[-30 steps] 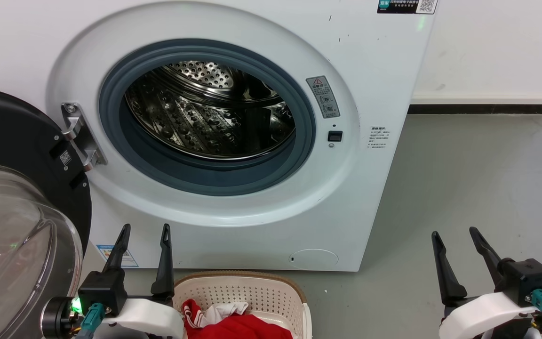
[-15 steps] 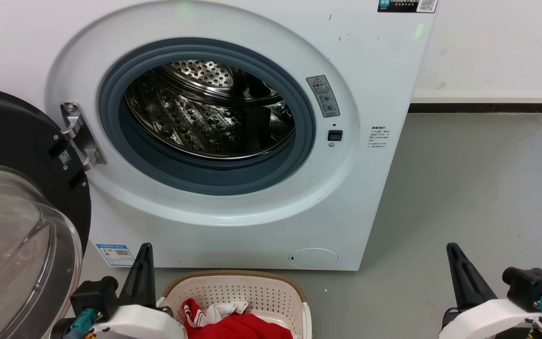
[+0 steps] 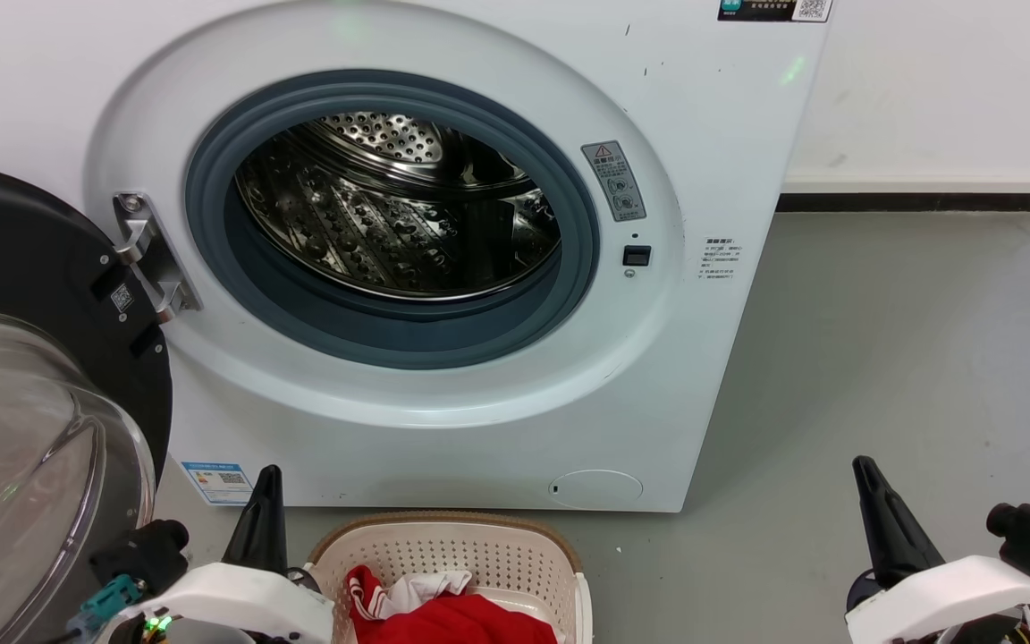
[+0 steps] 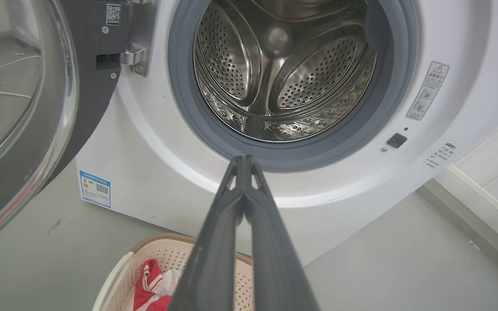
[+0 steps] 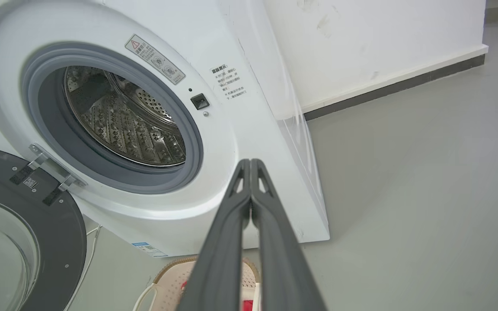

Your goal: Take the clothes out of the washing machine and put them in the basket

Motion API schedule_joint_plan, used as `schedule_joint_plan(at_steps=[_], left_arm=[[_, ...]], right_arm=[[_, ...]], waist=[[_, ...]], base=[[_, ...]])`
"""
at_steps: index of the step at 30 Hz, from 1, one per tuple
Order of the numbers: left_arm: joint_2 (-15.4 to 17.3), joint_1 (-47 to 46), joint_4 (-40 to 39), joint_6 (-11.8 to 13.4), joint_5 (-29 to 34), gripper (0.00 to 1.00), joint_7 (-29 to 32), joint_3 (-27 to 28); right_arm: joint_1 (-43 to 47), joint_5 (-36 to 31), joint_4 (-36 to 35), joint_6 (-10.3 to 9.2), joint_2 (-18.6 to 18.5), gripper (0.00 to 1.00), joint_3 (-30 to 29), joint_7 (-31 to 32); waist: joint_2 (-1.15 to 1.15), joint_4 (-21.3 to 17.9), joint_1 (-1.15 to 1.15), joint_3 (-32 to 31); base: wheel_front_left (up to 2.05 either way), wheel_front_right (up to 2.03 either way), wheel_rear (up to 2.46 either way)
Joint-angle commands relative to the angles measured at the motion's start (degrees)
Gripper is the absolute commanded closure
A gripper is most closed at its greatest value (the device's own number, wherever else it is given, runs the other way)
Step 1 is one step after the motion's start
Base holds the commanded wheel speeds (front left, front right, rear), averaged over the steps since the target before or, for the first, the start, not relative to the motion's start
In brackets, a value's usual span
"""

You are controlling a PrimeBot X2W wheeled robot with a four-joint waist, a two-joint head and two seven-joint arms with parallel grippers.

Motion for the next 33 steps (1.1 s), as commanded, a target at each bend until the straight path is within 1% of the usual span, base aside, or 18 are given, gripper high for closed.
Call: schedule_joint_plan(at_steps=[1,15,33], left_arm=[[0.0,-2.0,-0.5,-0.6,-2.0,1.0,0.4,0.7],[-1.1,-3.1,0.9,-2.8,-13.3,1.0,2.8,3.0],[-2.5,-4.2,2.3,-5.2,-25.6,1.0,5.7,5.6]], right_arm=[[-2.2,2.4,-0.4,0.0,-0.4,1.0,-0.2,0.2],[-3.7,15.3,1.7,0.0,-0.6,1.0,-0.8,1.1],[-5.5,29.2,4.0,-0.01,-0.7,1.0,-1.5,2.2]], waist=[[0.0,0.0,0.0,0.0],[0.0,-0.1,0.0,0.2],[0.0,-0.2,0.0,0.5]], base=[[0.0,0.0,0.0],[0.0,0.0,0.0],[0.0,0.0,0.0]])
